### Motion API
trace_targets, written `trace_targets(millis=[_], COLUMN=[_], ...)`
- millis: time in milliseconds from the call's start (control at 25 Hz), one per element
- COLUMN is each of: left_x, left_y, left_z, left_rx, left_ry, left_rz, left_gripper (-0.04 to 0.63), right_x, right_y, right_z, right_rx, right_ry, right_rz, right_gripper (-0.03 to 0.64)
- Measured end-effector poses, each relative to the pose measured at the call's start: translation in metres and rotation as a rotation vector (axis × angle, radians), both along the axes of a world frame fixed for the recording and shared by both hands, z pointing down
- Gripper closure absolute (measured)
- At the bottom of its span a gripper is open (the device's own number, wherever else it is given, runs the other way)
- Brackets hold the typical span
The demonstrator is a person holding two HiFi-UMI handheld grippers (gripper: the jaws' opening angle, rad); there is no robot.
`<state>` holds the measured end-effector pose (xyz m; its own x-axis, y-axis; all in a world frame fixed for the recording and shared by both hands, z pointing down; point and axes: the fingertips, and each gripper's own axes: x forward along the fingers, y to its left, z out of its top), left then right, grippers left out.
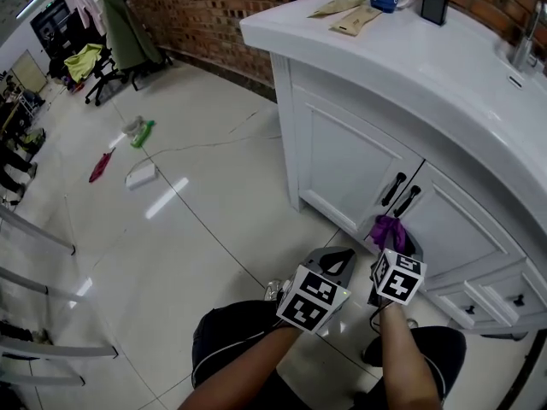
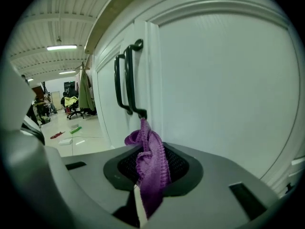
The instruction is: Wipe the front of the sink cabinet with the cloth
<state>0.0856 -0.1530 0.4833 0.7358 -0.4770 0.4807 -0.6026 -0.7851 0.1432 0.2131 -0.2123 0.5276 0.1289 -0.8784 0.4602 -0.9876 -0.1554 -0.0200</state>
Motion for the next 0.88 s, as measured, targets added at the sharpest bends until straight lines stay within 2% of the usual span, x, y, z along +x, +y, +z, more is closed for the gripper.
trace_targets(millis=[200,520,880], left_x=[-0.004,-0.006,0.002], left_y=[0.006,0.019,0.027], left_z=[-0.031,-0.066,-0.088], left_rx=[0.043,0.098,0.127], left_ry=[0.027,0.043,0.048], left_rz=[-0.014,-0.009,0.006], left_gripper=[0.591,0.591,0.591], right_x=[-0.001,-0.012,-0.007], right_y=[0.005,0.023,0.020], right_z=[-0.037,-0.082,-0.157], right_rx=[0.042,0.095,0.223], right_ry=[0.050,0.065,0.110], right_rz=[-0.017,-0.049,-0.070], right_gripper=[0.522,0.522,0.522])
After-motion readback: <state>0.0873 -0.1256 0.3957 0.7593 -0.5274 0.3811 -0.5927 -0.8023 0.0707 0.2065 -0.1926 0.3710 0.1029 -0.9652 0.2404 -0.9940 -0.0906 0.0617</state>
